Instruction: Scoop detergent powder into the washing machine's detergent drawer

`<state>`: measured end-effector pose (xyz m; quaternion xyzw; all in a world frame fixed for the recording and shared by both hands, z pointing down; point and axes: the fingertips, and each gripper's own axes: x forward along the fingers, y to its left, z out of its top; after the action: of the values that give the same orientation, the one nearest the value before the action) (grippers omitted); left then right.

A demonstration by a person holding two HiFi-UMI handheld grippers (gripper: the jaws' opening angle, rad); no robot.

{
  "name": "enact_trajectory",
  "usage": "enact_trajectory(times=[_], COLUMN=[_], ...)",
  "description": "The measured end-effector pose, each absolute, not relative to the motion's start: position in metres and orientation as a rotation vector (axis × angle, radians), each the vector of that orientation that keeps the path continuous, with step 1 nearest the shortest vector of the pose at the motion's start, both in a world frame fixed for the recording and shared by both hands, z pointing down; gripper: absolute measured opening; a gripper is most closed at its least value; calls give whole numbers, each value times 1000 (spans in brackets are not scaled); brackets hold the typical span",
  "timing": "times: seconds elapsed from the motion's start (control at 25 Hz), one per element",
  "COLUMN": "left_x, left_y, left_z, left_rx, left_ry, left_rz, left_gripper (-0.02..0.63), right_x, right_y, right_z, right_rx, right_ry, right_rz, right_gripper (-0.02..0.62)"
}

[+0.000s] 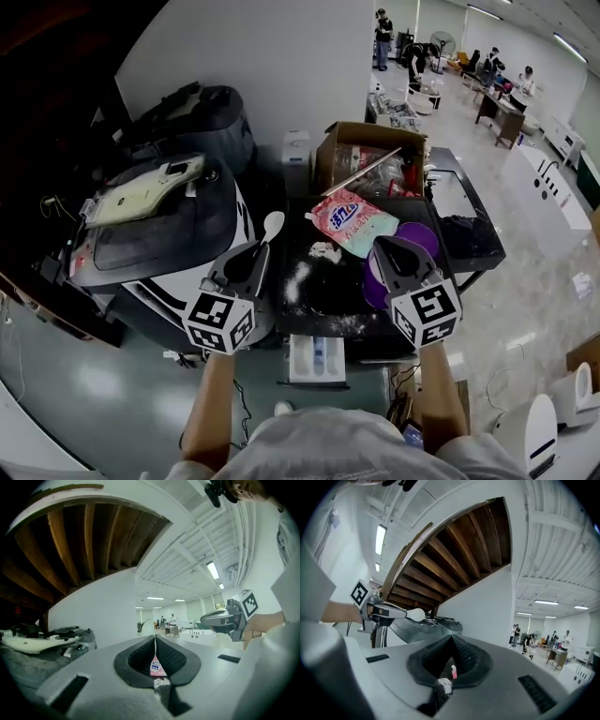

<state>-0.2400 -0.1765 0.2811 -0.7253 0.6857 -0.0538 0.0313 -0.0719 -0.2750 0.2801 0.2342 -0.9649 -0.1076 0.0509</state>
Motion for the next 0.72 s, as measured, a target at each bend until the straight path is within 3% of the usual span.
enact_trajectory(times=[0.72], left_x=[-249], left_y=[-153], left_z=[252], left_rx=[-2193], left_ry=[2042], left_rz=[-189], left_gripper=[15], right_x=[-93], right_y=[-256], right_z=[264], right_rx=[663], right_ry=[-2941], right_rz=[-396], right_gripper=[5])
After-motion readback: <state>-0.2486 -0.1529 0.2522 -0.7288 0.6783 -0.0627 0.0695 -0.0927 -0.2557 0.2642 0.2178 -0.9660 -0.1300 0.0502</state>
